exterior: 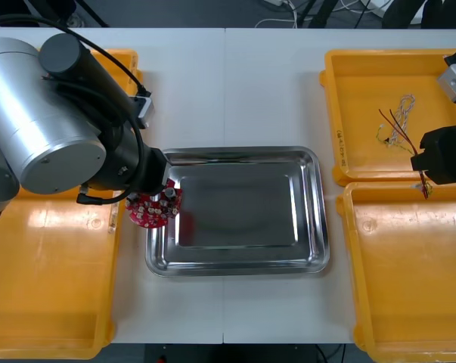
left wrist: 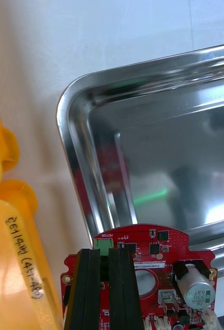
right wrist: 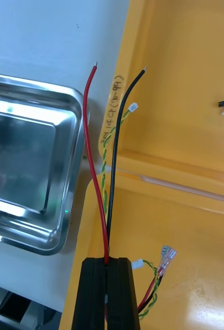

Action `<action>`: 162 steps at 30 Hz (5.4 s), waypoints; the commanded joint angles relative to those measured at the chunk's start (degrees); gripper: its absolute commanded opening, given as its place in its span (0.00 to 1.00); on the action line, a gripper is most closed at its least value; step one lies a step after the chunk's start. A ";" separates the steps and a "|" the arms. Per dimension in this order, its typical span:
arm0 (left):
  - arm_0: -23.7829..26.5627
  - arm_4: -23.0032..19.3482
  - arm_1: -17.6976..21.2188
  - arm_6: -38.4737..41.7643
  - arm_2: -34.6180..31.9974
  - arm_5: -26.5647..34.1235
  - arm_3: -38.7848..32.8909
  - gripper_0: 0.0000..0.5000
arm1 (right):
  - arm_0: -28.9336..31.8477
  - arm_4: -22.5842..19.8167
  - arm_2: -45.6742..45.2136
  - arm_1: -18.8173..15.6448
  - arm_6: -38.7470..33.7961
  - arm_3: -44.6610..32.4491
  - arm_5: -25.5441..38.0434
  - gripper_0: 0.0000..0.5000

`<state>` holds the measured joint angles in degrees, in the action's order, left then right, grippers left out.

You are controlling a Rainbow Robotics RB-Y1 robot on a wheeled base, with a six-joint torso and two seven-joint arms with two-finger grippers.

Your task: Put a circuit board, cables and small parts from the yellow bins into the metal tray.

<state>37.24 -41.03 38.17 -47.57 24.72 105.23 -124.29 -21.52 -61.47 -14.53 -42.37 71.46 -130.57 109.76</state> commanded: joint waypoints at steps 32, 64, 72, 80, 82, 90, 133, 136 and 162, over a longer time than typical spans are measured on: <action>5.83 5.96 -3.19 6.96 20.72 -17.69 10.47 0.00 | -9.50 4.61 28.24 -3.86 3.25 -8.65 0.24 0.00; 6.00 8.69 -1.61 5.91 27.31 -21.12 11.88 0.00 | -11.17 11.73 32.99 -0.88 3.25 -5.75 0.24 0.00; 6.00 8.77 -1.61 5.29 27.84 -22.96 13.55 0.00 | -11.26 12.08 32.81 -0.96 2.99 -5.75 0.24 0.00; 6.00 8.51 -1.61 5.20 27.84 -23.23 13.55 0.06 | -11.17 12.17 32.72 -1.05 2.99 -5.66 0.24 0.00; 6.00 8.51 -1.61 5.20 27.84 -23.23 13.55 0.43 | -11.17 12.17 32.72 -1.14 2.99 -5.66 0.24 0.00; 6.00 8.16 -1.52 5.12 27.84 -23.23 13.55 0.88 | -11.26 12.17 32.72 -1.05 2.99 -5.66 0.24 0.00; 9.17 -7.75 -0.64 -19.58 -8.37 3.76 12.49 1.00 | -17.68 17.44 50.48 7.91 6.33 1.90 -0.96 0.00; 9.96 -8.36 0.33 -22.57 -9.43 3.84 14.69 1.00 | -17.76 19.81 53.82 7.21 7.56 1.99 -3.15 0.00; 17.25 -5.64 2.70 -50.17 -18.30 -1.34 41.06 1.00 | -17.50 27.19 62.61 7.47 29.27 12.18 -13.96 0.00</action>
<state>51.26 -47.90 38.45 -88.27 9.56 104.70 -84.49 -37.29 -35.10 45.96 -34.74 101.25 -118.84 97.20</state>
